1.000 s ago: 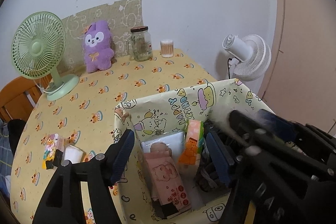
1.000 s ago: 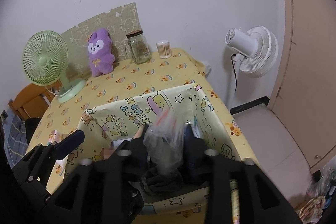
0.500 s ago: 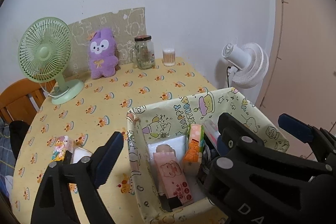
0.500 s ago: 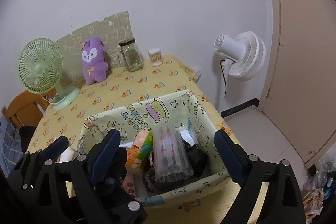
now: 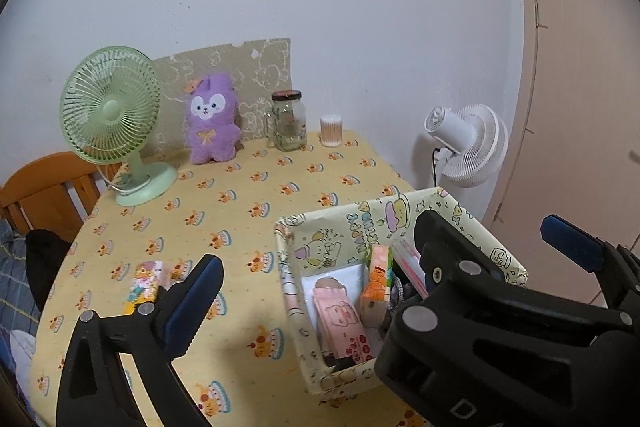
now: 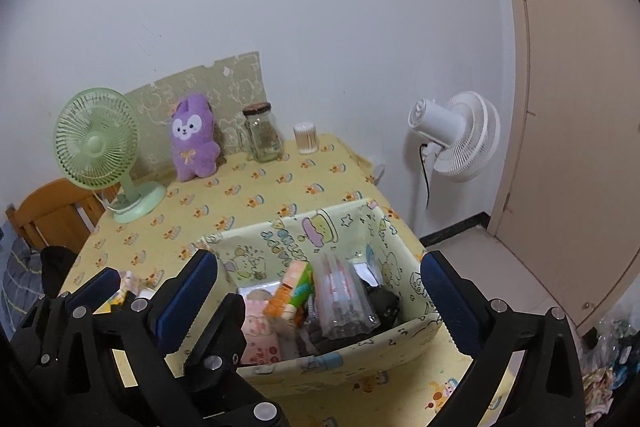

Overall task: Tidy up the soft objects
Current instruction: 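Withdraw both grippers toward the tissue pack on the white towel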

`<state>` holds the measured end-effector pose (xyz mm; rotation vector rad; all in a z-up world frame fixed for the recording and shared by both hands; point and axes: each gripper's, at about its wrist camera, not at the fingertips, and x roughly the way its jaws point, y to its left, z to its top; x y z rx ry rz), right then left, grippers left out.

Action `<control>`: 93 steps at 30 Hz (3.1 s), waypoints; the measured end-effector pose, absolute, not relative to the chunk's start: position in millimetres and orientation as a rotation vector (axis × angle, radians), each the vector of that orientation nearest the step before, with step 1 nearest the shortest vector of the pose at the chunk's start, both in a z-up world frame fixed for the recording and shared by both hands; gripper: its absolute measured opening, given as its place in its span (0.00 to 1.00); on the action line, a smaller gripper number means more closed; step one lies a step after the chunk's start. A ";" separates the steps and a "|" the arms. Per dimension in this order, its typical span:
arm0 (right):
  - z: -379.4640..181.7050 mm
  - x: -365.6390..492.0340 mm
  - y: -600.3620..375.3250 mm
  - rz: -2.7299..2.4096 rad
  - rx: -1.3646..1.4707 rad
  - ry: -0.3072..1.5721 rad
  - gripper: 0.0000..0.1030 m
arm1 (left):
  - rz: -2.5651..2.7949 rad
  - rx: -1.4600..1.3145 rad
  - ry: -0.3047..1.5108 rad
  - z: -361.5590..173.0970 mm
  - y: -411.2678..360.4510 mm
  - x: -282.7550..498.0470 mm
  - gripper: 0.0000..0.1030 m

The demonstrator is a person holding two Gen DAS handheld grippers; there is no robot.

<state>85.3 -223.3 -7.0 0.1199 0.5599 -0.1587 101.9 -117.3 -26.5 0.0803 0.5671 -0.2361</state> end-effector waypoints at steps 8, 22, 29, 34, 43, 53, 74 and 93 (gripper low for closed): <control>4.0 75.7 -202.5 -0.145 0.090 0.541 1.00 | -0.225 0.064 0.541 -18.3 -99.1 87.5 1.00; 10.4 63.6 -166.7 -0.116 0.055 0.517 1.00 | -0.188 0.058 0.506 -12.1 -66.2 69.6 1.00; 8.1 63.8 -148.8 -0.058 0.064 0.490 1.00 | -0.163 0.061 0.498 -13.9 -46.4 66.9 1.00; 4.0 69.8 -134.1 -0.033 0.060 0.500 1.00 | -0.143 0.059 0.507 -17.1 -31.8 69.8 1.00; -9.3 84.4 -106.9 0.018 0.044 0.529 1.00 | -0.100 0.051 0.527 -27.9 -7.0 80.1 1.00; -25.8 102.6 -83.2 0.066 0.039 0.562 0.99 | -0.054 0.055 0.554 -41.0 15.4 92.9 1.00; -72.4 159.9 -36.9 0.138 -0.036 0.692 0.75 | 0.024 0.023 0.669 -84.6 59.2 142.9 1.00; -109.6 205.4 -40.9 0.120 -0.037 0.804 0.73 | -0.033 -0.018 0.764 -118.5 58.1 187.1 0.87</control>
